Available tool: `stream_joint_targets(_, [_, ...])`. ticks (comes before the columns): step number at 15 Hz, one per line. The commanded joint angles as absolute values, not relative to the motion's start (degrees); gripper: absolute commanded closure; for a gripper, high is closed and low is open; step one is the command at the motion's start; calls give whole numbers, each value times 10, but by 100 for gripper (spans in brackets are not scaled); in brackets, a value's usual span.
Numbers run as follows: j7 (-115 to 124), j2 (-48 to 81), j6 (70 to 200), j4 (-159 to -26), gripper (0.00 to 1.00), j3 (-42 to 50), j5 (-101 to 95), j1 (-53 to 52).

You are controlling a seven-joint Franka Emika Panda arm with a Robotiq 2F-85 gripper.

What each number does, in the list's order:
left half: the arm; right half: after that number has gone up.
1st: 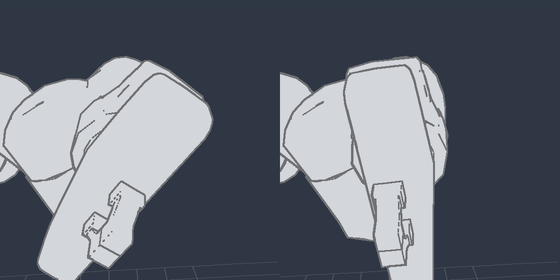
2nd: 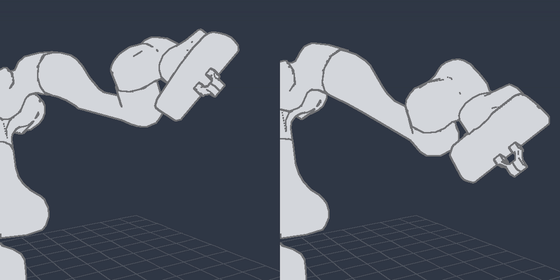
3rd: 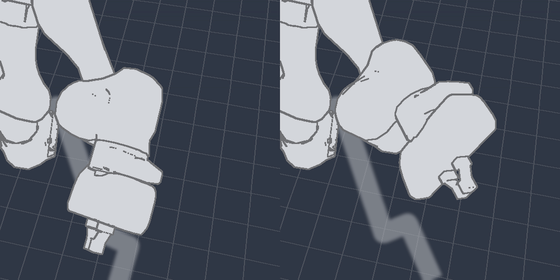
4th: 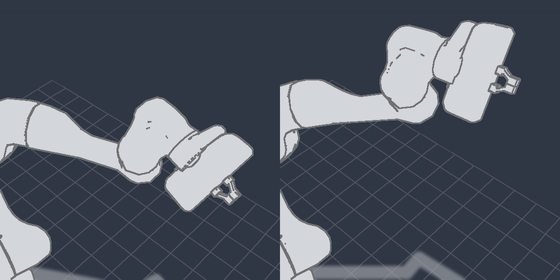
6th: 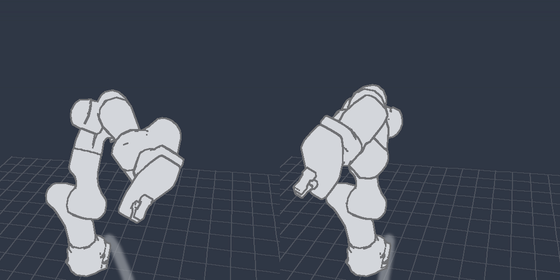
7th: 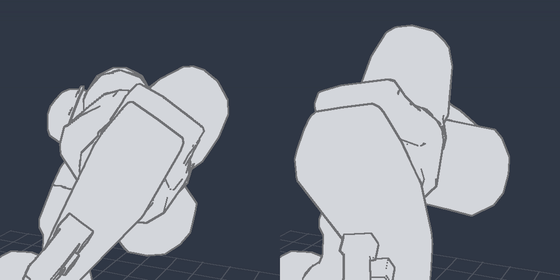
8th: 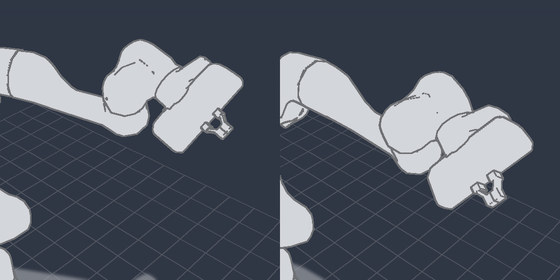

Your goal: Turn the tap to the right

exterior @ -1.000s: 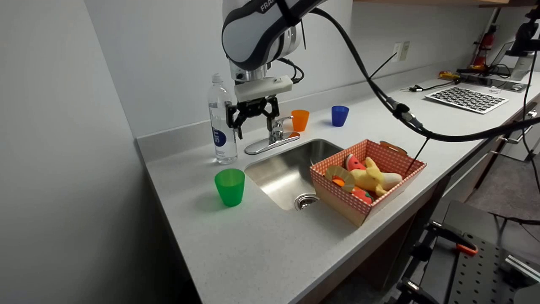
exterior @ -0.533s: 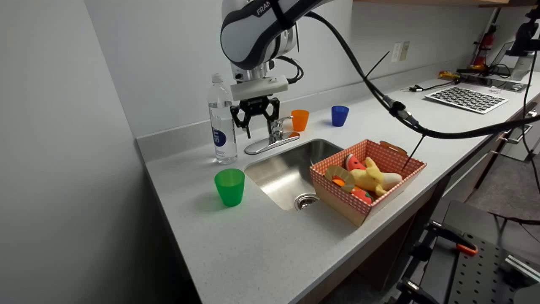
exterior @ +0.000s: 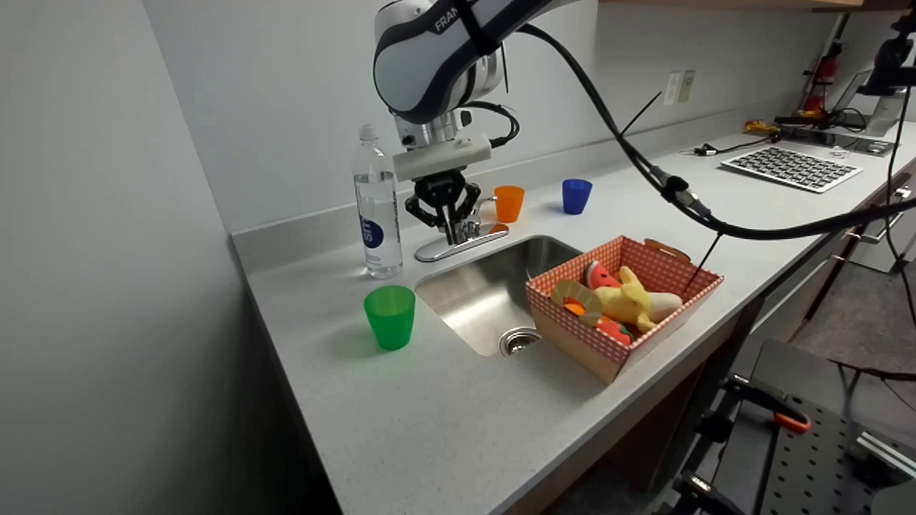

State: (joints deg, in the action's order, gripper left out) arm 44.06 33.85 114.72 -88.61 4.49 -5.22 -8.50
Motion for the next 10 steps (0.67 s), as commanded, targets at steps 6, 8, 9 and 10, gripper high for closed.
stream_joint_targets(6, [467,287,1158,-962,100,59,-51,-77])
stream_joint_targets(8, [470,274,1163,-979,100,61,-51,-73])
stream_joint_targets(9, [470,268,1165,-987,100,62,-51,-71])
stream_joint_targets(10, [470,261,1168,-995,100,63,-51,-69])
